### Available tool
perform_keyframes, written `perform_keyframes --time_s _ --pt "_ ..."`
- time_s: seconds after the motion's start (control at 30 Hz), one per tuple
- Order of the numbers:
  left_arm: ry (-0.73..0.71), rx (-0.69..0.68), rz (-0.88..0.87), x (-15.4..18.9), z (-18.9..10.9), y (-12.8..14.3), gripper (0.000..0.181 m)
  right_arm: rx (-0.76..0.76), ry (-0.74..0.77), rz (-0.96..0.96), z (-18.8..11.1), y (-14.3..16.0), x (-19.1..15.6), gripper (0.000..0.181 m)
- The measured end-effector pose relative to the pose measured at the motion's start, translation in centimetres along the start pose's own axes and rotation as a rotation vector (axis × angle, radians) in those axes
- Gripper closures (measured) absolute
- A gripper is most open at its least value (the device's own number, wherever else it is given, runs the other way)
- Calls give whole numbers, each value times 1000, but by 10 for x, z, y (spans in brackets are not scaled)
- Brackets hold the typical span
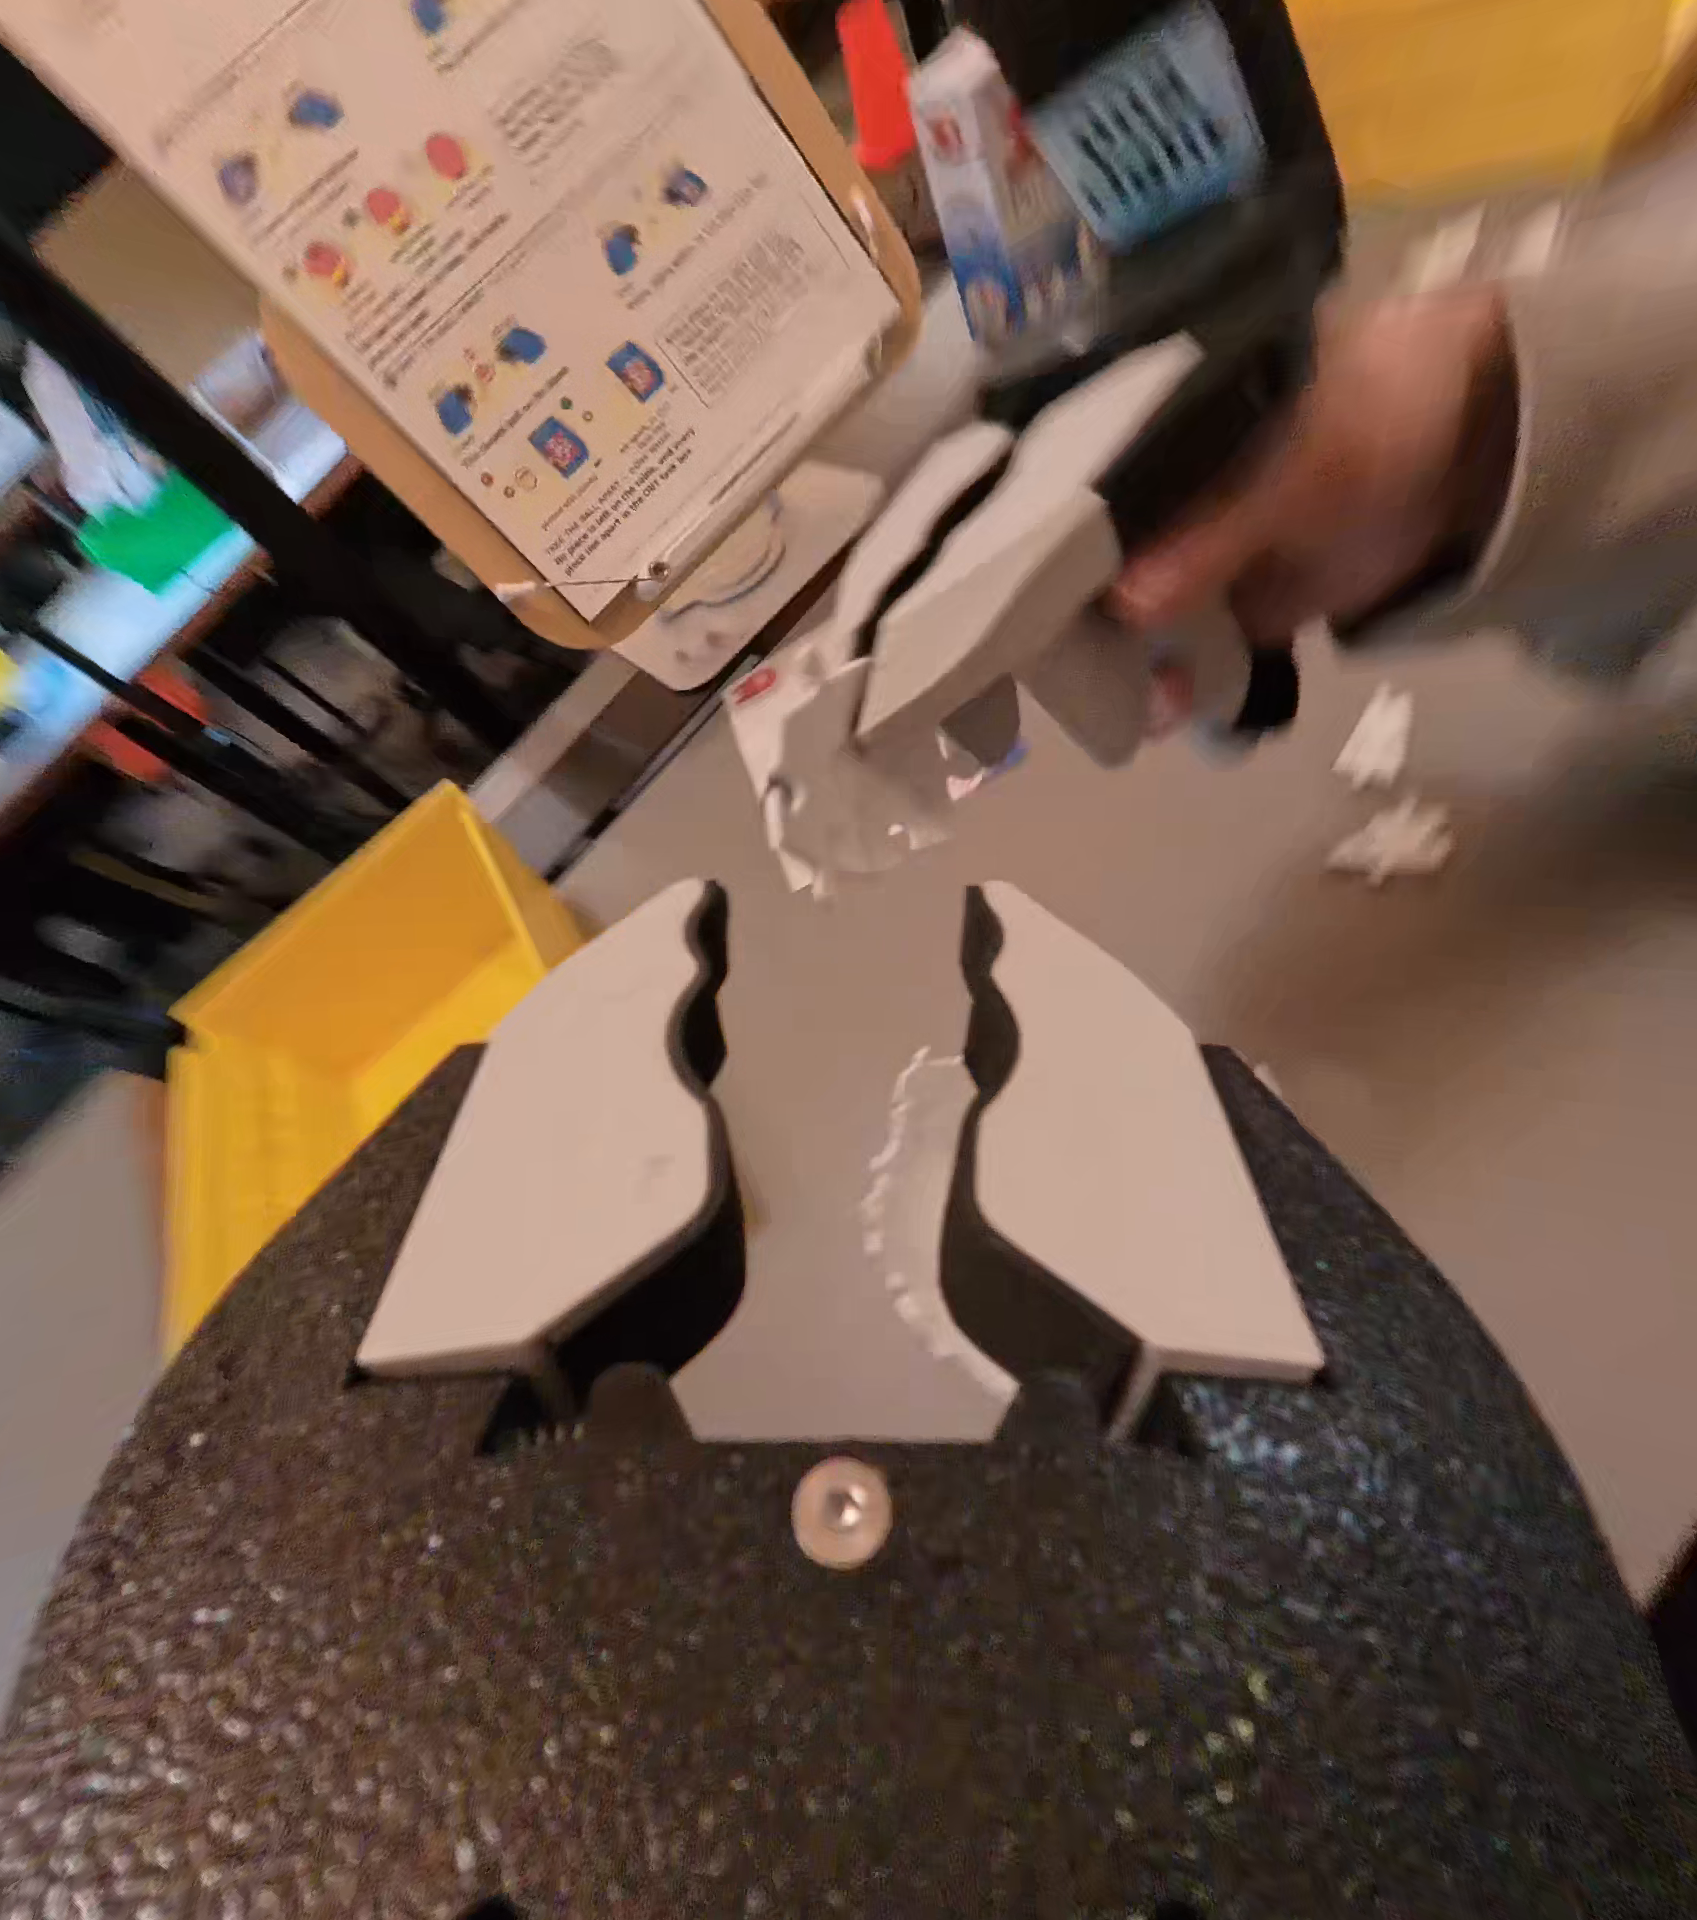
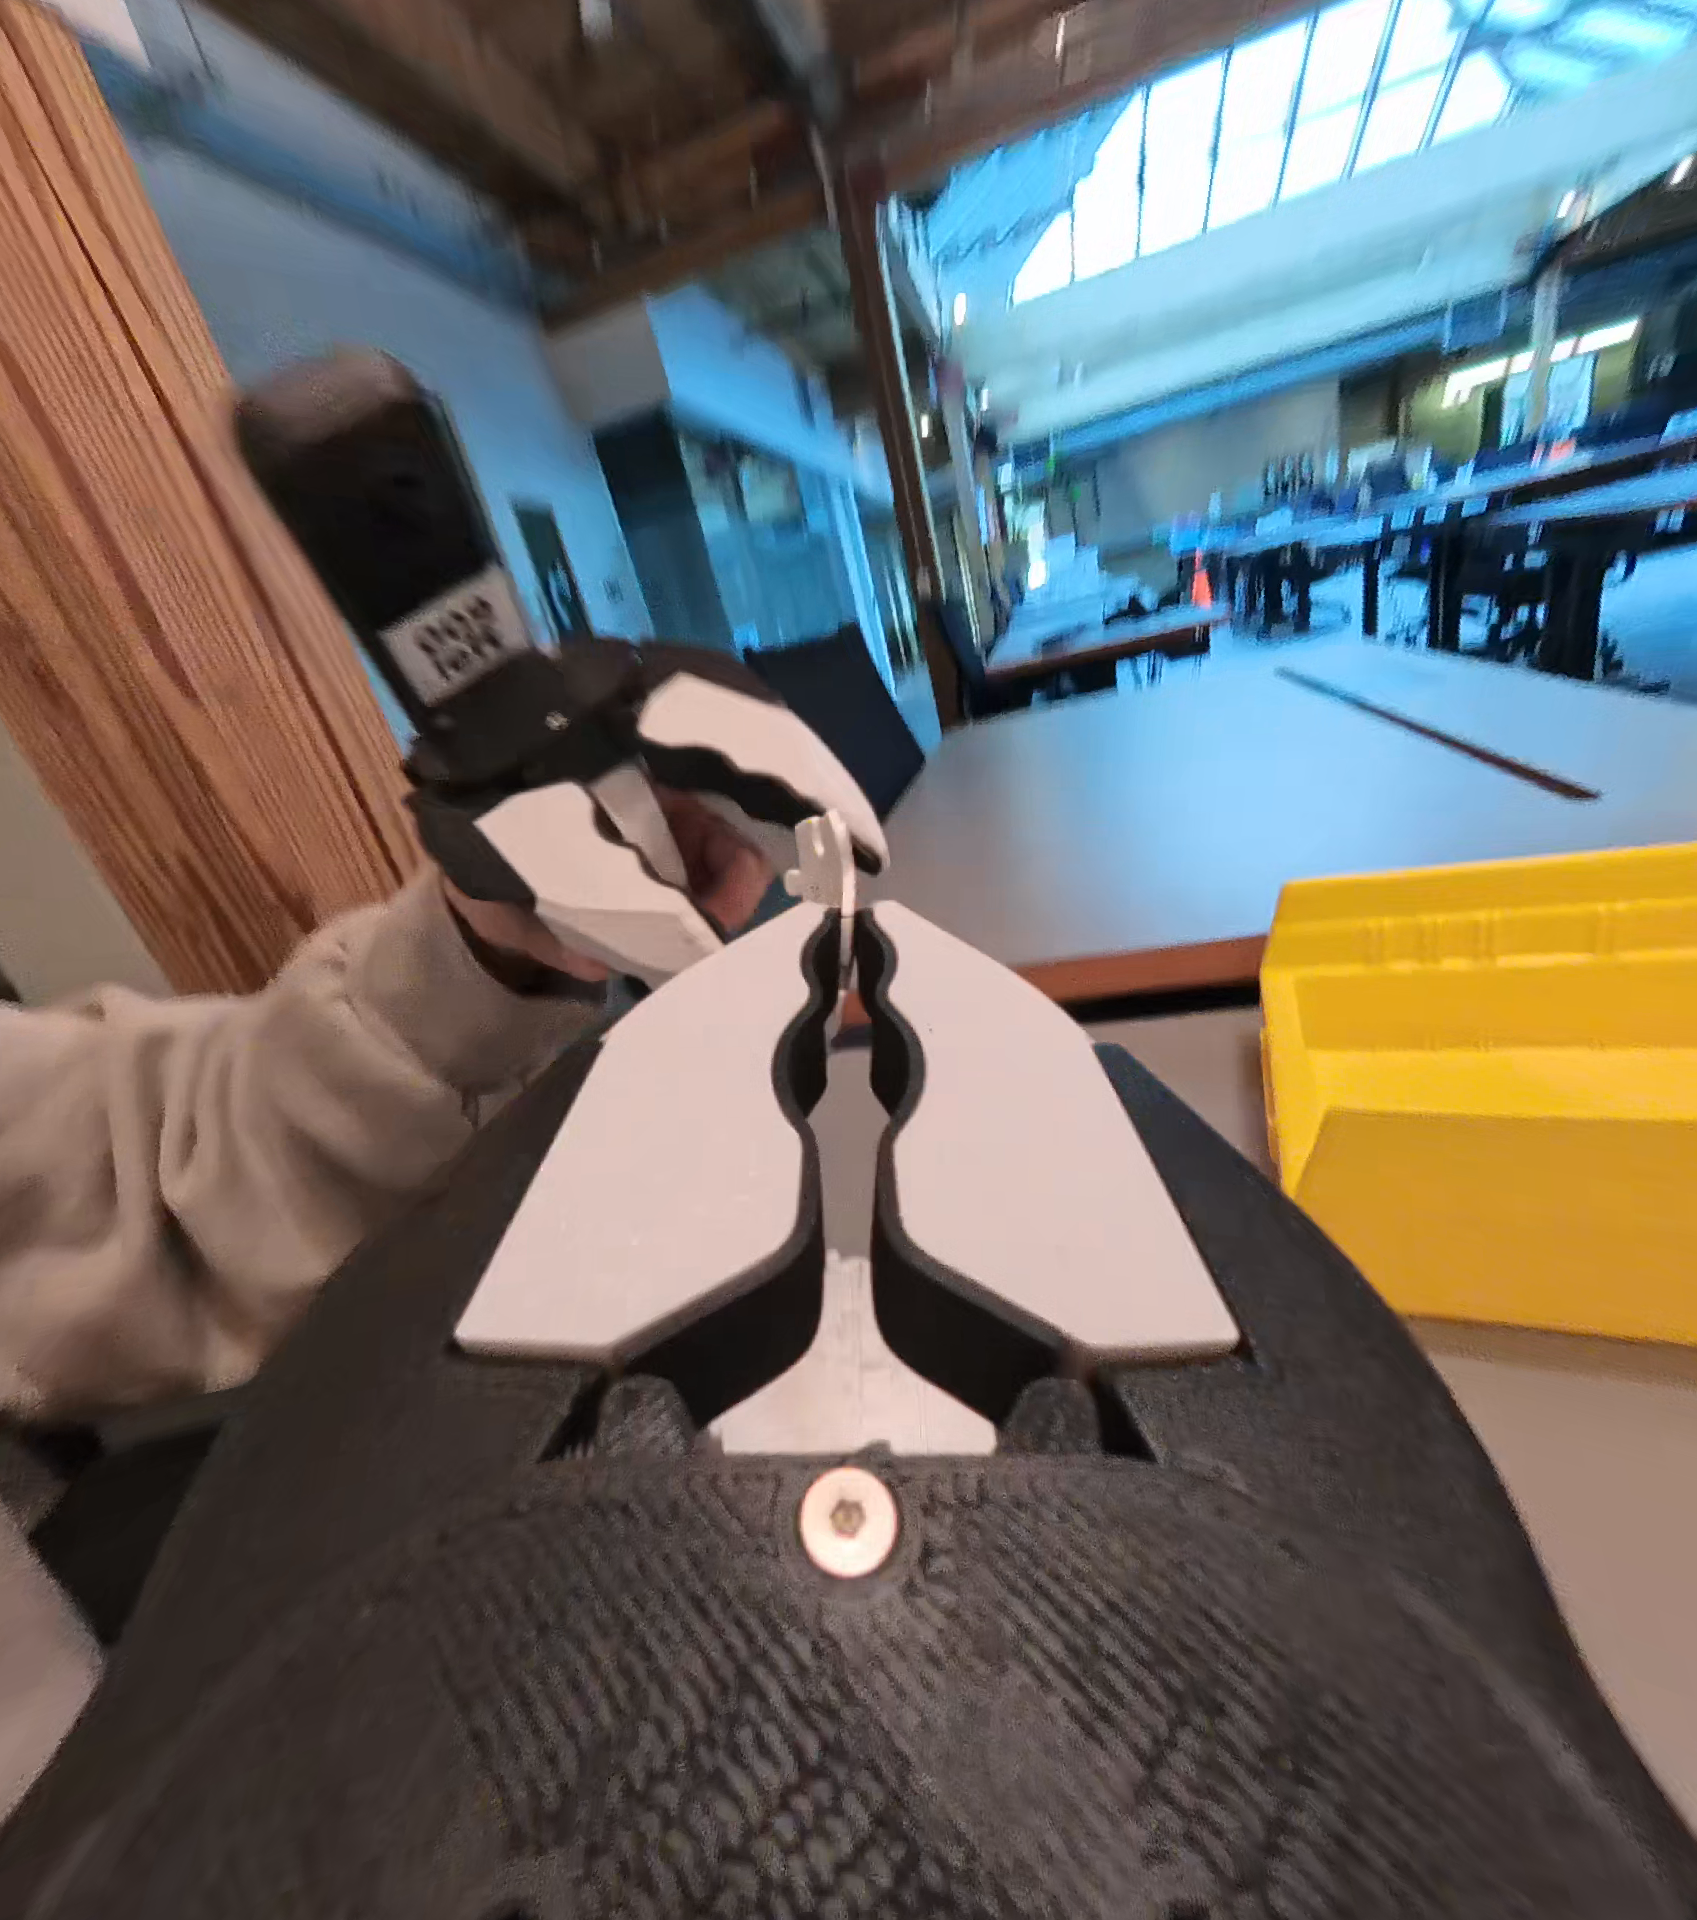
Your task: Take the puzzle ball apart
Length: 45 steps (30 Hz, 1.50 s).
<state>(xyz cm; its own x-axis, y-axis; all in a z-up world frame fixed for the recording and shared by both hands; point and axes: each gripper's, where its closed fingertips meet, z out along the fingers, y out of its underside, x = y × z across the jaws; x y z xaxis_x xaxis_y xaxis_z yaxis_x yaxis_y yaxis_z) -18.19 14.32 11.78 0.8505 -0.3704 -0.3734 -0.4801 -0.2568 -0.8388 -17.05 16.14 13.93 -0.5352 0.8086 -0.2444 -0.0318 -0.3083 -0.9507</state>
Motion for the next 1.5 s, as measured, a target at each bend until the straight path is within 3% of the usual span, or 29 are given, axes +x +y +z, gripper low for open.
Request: perform_keyframes --time_s 0.13,0.33,0.4,0.5,0.6,0.73,0.9,1.07,1.2,1.5 --pt "170 157 -382 1 -3 -11 156 134 -21 35 -3 -7 -2 179" --pt "306 218 -560 9 5 -20 161 91 -8 -58 7 -1 -8 178" --pt "277 205 -544 6 7 -16 179 63 17 -106 7 2 -7 178" --pt "279 163 -496 7 8 -10 179 -13 34 -144 7 12 -5 175" --pt "268 100 -457 6 9 1 180 -110 70 -242 4 20 2 145" --pt "182 -42 -390 -8 12 33 180 -222 136 -326 1 15 23 132" --pt "169 -82 -423 -11 18 61 179 -440 63 -379 9 29 34 143" --pt "179 -87 -407 -11 17 78 180 -531 20 -392 19 43 45 151" --pt "188 -189 -376 -14 17 97 180 -608 -18 -441 25 63 46 155" --pt "234 -386 -210 -9 26 113 180 -732 -84 -578 39 93 50 151"
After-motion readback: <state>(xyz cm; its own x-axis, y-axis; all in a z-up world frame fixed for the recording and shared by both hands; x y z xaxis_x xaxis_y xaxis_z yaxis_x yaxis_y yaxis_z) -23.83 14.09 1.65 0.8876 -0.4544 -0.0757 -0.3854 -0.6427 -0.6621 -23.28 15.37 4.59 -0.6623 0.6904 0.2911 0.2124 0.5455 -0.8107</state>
